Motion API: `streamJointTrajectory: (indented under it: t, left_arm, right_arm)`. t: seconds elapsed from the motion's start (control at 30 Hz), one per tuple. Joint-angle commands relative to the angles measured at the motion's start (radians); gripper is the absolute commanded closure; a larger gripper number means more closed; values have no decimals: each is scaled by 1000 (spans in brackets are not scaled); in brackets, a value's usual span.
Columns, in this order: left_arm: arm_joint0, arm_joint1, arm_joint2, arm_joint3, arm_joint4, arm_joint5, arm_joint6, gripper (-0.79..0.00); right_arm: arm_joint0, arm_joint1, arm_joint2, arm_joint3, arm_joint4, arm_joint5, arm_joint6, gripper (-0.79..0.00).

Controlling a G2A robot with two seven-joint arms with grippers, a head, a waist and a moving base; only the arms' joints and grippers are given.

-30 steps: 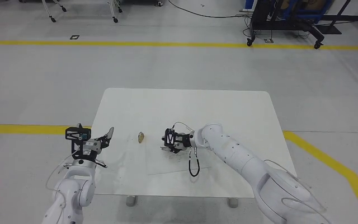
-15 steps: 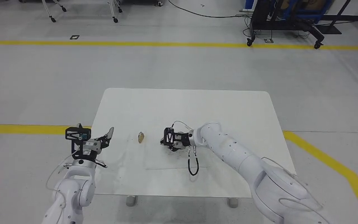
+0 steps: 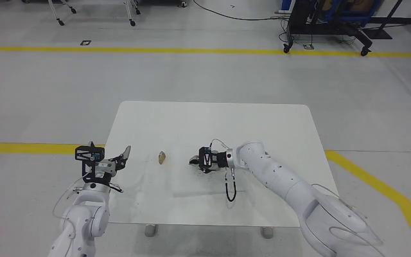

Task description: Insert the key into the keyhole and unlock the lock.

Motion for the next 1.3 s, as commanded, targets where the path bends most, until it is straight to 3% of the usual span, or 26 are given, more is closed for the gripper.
streamJointTrajectory:
  t: [0.0,0.23,0.43,0.7,0.8,1.27]
  left_arm:
    - [0,0,0,0,0,0,0,-785]
    - [3,0,6,-7,14,-16,-2,-785]
    - [3,14,59,-94,133,-268,-57,-785]
    - [-67,28,143,-171,433,-408,-182,-785]
    - [-98,27,211,-157,569,-409,-240,-785]
    - [-184,11,402,-68,782,-414,-348,-785]
  right_arm:
    - [0,-1,-1,1,0,0,1,0]
    - [0,-1,-1,1,0,0,1,0]
    - [0,-1,-1,1,0,0,1,0]
    - [0,-1,-1,1,0,0,1,0]
    - [0,-1,-1,1,0,0,1,0]
    - [-56,37,56,-74,20,54,-15,0]
